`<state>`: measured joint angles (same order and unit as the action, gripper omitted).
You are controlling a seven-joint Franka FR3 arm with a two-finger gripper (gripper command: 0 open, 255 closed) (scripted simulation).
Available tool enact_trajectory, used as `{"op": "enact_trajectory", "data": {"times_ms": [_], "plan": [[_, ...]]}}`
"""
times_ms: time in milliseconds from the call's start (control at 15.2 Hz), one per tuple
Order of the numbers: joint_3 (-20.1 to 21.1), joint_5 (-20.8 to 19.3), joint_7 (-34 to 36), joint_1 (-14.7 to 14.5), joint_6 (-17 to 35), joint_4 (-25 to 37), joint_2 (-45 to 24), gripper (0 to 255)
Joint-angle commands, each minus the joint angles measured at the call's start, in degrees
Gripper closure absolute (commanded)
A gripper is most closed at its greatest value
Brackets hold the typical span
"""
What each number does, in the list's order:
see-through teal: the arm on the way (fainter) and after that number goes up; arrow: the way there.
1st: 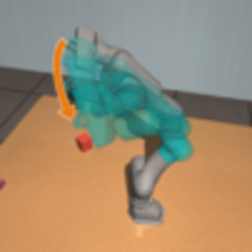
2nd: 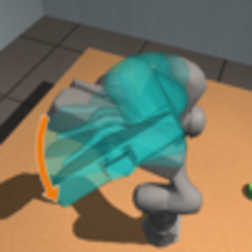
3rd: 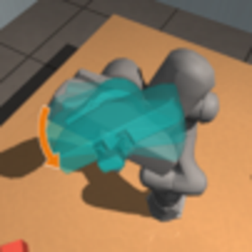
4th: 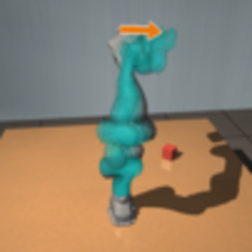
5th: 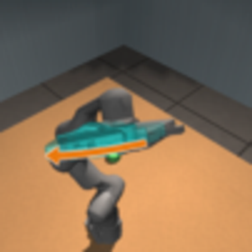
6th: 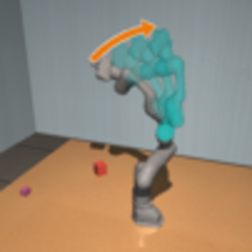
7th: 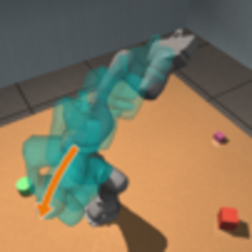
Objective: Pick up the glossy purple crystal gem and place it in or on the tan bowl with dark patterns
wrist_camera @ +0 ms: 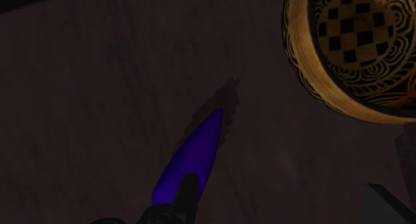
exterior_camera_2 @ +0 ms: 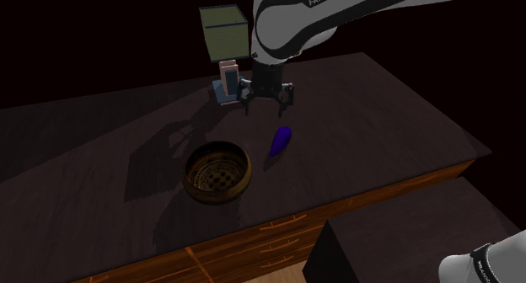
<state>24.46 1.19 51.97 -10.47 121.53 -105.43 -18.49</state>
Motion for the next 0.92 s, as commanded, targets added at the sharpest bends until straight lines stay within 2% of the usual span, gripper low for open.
{"op": "enact_trajectory", "data": {"times_ms": [0,528,858], "plan": [[-0.6,-2.2,2.3,-1.7,0.0,5.3,-5.5,0],[-1.3,-3.4,3.2,-2.9,4.7,4.1,-9.0,0],[-1.3,-3.4,3.2,-3.0,4.7,4.1,-9.0,0]]}}
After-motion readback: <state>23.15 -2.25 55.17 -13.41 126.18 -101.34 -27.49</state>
